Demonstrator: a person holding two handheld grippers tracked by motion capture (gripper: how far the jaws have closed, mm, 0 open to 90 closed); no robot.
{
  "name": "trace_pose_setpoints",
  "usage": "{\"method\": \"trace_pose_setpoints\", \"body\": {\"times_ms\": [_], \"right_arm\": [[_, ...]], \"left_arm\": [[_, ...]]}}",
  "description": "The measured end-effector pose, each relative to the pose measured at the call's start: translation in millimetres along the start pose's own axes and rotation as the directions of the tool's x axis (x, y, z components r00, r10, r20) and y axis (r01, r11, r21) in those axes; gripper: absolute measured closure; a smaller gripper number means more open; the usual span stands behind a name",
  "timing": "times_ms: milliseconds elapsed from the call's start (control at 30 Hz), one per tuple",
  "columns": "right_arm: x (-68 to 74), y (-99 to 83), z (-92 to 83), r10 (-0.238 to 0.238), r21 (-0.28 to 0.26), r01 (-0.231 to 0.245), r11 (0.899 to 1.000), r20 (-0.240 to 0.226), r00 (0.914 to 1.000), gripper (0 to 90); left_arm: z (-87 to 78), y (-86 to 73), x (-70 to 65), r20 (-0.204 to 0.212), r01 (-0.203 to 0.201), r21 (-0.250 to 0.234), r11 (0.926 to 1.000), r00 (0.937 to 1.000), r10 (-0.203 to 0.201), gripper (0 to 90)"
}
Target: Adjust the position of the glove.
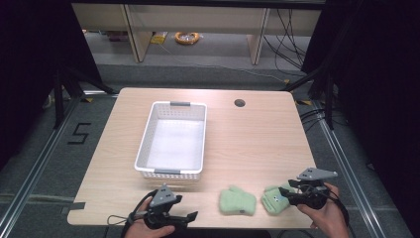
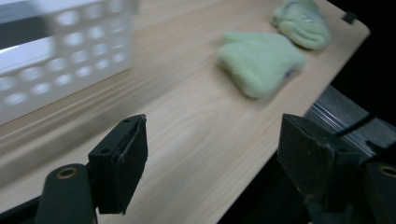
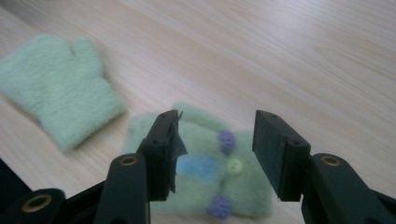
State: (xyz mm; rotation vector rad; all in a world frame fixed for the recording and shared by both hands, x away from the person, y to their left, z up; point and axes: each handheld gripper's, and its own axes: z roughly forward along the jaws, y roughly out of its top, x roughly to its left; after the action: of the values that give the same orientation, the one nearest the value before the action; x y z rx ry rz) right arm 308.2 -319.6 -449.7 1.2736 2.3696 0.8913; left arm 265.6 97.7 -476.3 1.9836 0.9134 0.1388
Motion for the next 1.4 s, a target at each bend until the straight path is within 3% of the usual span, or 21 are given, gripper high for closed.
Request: {"method": "trace_pose_setpoints", "body": {"times_ms": [100, 167, 300, 333, 367, 433, 467, 500, 533, 800, 900, 967, 1000, 1033, 1067, 1100, 1167, 1233, 1267, 1300, 1400], "right_arm": [[-4.3, -2.8, -1.4, 0.060, 0.014, -0.060, 0.998, 0.004, 0.9982, 51.8], [-11.3, -3.8, -0.7, 0.032, 0.002, -0.032, 0.999, 0.012, 0.9994, 51.7], [-12.5, -5.6, -0.8, 0.086, 0.022, -0.086, 0.996, 0.006, 0.9962, 51.3], [-16.2, -6.9, 2.1, 0.042, -0.014, -0.042, 0.999, 0.010, 0.9991, 51.0], [-14.9, -6.3, -0.3, 0.086, 0.022, -0.086, 0.996, -0.005, 0.9963, 50.8], [-21.7, -6.6, 0.1, 0.043, 0.013, -0.042, 0.999, -0.017, 0.9989, 50.7], [-23.6, -7.0, 0.9, 0.036, 0.007, -0.035, 0.999, -0.026, 0.9990, 50.7], [-25.0, -7.8, 1.9, 0.032, -0.005, -0.032, 0.999, -0.027, 0.9991, 50.7], [-24.4, -7.7, 0.4, 0.056, 0.017, -0.055, 0.998, -0.027, 0.9981, 50.7], [-29.8, -8.8, 1.6, 0.024, 0.003, -0.024, 1.000, -0.030, 0.9992, 50.9], [-27.5, -8.1, -1.6, 0.088, 0.042, -0.087, 0.995, -0.020, 0.9960, 51.5], [-24.5, -9.2, -1.4, 0.148, 0.050, -0.147, 0.988, -0.019, 0.9887, 51.8], [-26.1, -9.8, -0.7, 0.138, 0.045, -0.137, 0.990, -0.016, 0.9903, 52.1], [-32.6, -10.7, 1.2, 0.070, 0.026, -0.070, 0.997, -0.022, 0.9973, 52.3], [-30.7, -11.9, 1.9, 0.102, 0.019, -0.101, 0.995, -0.015, 0.9947, 52.7], [-27.7, -10.8, -1.1, 0.162, 0.064, -0.160, 0.985, -0.022, 0.9866, 53.4], [-29.8, -12.6, 2.2, 0.130, 0.036, -0.130, 0.991, -0.018, 0.9913, 53.8], [-28.2, -11.8, 1.7, 0.158, 0.057, -0.157, 0.986, -0.024, 0.9871, 54.6], [-33.5, -11.5, 3.0, 0.097, 0.046, -0.096, 0.994, -0.032, 0.9947, 55.2], [-30.7, -12.0, 3.5, 0.134, 0.054, -0.132, 0.990, -0.032, 0.9904, 55.6], [-32.9, -12.3, 6.3, 0.115, 0.063, -0.113, 0.992, -0.031, 0.9929, 57.2]], "left_arm": [[11.0, 13.0, -9.7, 0.019, -0.050, 0.008, 0.9987, 0.9986, 0.050, 24.7], [18.0, 21.2, -15.5, 0.030, -0.051, 0.001, 0.9987, 0.9983, 0.051, 24.8], [30.2, 34.4, -22.0, 0.045, -0.082, -0.014, 0.9965, 0.9955, 0.083, 25.1], [32.9, 37.5, -23.9, 0.042, -0.089, -0.013, 0.9960, 0.9951, 0.089, 25.2], [35.6, 40.5, -23.4, 0.051, -0.115, 0.001, 0.9934, 0.9921, 0.115, 25.4], [44.2, 44.0, -27.1, 0.059, -0.103, -0.002, 0.9947, 0.9929, 0.103, 26.2], [47.5, 46.3, -26.1, 0.072, -0.136, 0.014, 0.9906, 0.9882, 0.135, 26.2], [52.5, 47.2, -28.6, 0.069, -0.112, 0.004, 0.9936, 0.9913, 0.112, 26.6], [56.9, 48.9, -29.4, 0.078, -0.120, 0.006, 0.9927, 0.9898, 0.120, 27.1], [85.2, 64.2, -43.4, 0.123, -0.142, 0.020, 0.9897, 0.9827, 0.139, 30.3], [95.9, 70.1, -47.7, 0.117, -0.186, 0.027, 0.9821, 0.9763, 0.182, 32.0], [102.6, 74.9, -51.4, 0.116, -0.186, 0.041, 0.9816, 0.9767, 0.181, 34.3], [106.8, 77.4, -53.7, 0.123, -0.188, 0.035, 0.9815, 0.9754, 0.183, 35.3], [110.5, 80.5, -55.2, 0.133, -0.196, 0.050, 0.9793, 0.9731, 0.188, 36.5], [114.4, 83.6, -56.9, 0.148, -0.207, 0.070, 0.9758, 0.9695, 0.195, 38.0], [118.4, 85.4, -59.1, 0.155, -0.205, 0.076, 0.9758, 0.9693, 0.191, 38.9], [126.0, 87.5, -63.9, 0.165, -0.228, 0.087, 0.9698, 0.9633, 0.212, 41.9], [132.6, 88.8, -67.6, 0.174, -0.231, 0.099, 0.9679, 0.9618, 0.212, 43.7], [136.1, 89.7, -69.1, 0.186, -0.231, 0.096, 0.9683, 0.9599, 0.210, 44.3], [139.3, 90.2, -71.2, 0.182, -0.229, 0.097, 0.9685, 0.9608, 0.209, 44.9], [149.7, 92.4, -73.7, 0.183, -0.241, 0.119, 0.9632, 0.9587, 0.217, 48.0]]}}
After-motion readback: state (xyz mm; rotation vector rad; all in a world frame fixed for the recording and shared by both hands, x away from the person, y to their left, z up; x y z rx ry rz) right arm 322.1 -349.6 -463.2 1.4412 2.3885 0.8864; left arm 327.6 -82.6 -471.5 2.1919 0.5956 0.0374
